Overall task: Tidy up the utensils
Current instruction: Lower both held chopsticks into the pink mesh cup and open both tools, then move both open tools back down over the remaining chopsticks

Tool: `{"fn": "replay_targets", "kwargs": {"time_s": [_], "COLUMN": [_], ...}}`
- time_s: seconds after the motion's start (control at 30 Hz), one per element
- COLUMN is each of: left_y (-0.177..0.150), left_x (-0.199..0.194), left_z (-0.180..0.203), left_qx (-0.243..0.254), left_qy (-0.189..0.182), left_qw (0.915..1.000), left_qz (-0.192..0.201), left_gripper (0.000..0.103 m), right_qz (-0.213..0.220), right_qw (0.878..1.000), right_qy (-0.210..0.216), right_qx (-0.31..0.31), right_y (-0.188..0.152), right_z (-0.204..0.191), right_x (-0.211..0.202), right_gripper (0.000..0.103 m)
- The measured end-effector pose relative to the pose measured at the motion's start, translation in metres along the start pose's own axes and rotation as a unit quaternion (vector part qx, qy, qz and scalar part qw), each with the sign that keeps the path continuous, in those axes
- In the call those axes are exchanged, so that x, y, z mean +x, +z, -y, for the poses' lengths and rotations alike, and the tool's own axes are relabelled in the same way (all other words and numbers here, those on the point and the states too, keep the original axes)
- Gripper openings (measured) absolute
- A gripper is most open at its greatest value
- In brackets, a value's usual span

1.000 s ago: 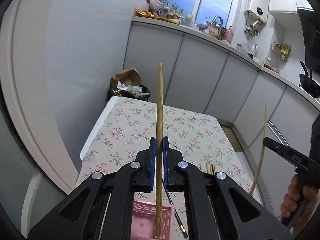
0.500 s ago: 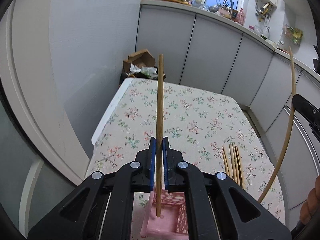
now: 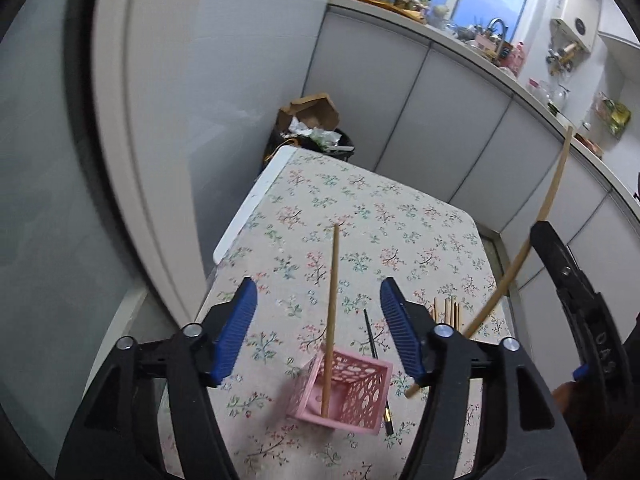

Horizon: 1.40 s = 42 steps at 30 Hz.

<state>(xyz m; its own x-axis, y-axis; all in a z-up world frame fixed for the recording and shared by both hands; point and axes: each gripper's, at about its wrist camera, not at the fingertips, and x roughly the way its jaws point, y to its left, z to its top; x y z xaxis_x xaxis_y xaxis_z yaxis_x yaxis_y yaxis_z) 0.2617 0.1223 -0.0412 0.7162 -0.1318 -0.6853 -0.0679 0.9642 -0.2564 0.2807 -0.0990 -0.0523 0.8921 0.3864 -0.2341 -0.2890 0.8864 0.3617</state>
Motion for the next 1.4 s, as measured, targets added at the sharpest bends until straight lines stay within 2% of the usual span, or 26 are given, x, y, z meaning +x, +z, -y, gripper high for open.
{"fn": "replay_targets", "kwargs": {"time_s": [0.2,0.37,0.4,0.43,0.47,0.57,0.73,0.83,0.97,1.07,1.2,1.4], "left_y": [-0.003,-0.002,-0.002,-0.002,-0.002,-0.002,-0.005,-0.011,-0.024,-0.037,-0.058,-0.084], "left_x": [-0.006,-0.011,-0.011,-0.011,-0.013,-0.018,-0.029,-0.026,-0.013,0.006,0.041,0.102], "left_z": [-0.004,-0.006,-0.005,-0.004,-0.003,0.002,0.019,0.040,0.077,0.114,0.147,0.170], "left_qx": [-0.001,-0.005,-0.006,-0.008,-0.008,-0.003,0.019,0.043,0.065,0.092,0.116,0.122], "left_qy": [0.007,0.005,0.002,-0.004,-0.007,-0.010,-0.017,-0.028,-0.061,-0.076,-0.060,-0.006], "left_qw": [1.0000,1.0000,1.0000,1.0000,0.9999,0.9999,0.9996,0.9987,0.9958,0.9914,0.9868,0.9805], "left_qz": [-0.005,-0.003,-0.004,-0.005,-0.004,0.001,0.014,0.007,-0.022,-0.052,-0.096,-0.154], "left_gripper": [0.068,0.070,0.070,0.070,0.070,0.070,0.070,0.070,0.070,0.069,0.066,0.066], "right_qz": [-0.034,-0.110,-0.138,-0.146,-0.145,-0.133,-0.110,-0.104,-0.129,-0.160,-0.194,-0.218], "right_qw": [0.999,0.992,0.989,0.988,0.988,0.990,0.994,0.993,0.987,0.976,0.962,0.947], "right_qy": [0.001,0.007,0.009,0.012,0.016,0.024,-0.008,-0.041,-0.087,-0.114,-0.146,-0.150], "right_qx": [-0.025,-0.057,-0.057,-0.055,-0.049,-0.028,0.012,0.029,0.051,0.099,0.126,0.181], "right_y": [-0.020,-0.039,-0.040,-0.039,-0.035,-0.019,0.028,0.049,0.056,0.053,0.045,0.036], "right_z": [-0.009,-0.013,-0.011,-0.009,-0.007,0.002,0.040,0.070,0.111,0.152,0.184,0.221], "right_x": [0.025,0.043,0.046,0.045,0.041,0.026,-0.015,-0.035,-0.046,-0.050,-0.055,-0.065], "right_gripper": [0.008,0.011,0.023,0.030,0.036,0.039,0.039,0.050,0.051,0.051,0.051,0.051]}}
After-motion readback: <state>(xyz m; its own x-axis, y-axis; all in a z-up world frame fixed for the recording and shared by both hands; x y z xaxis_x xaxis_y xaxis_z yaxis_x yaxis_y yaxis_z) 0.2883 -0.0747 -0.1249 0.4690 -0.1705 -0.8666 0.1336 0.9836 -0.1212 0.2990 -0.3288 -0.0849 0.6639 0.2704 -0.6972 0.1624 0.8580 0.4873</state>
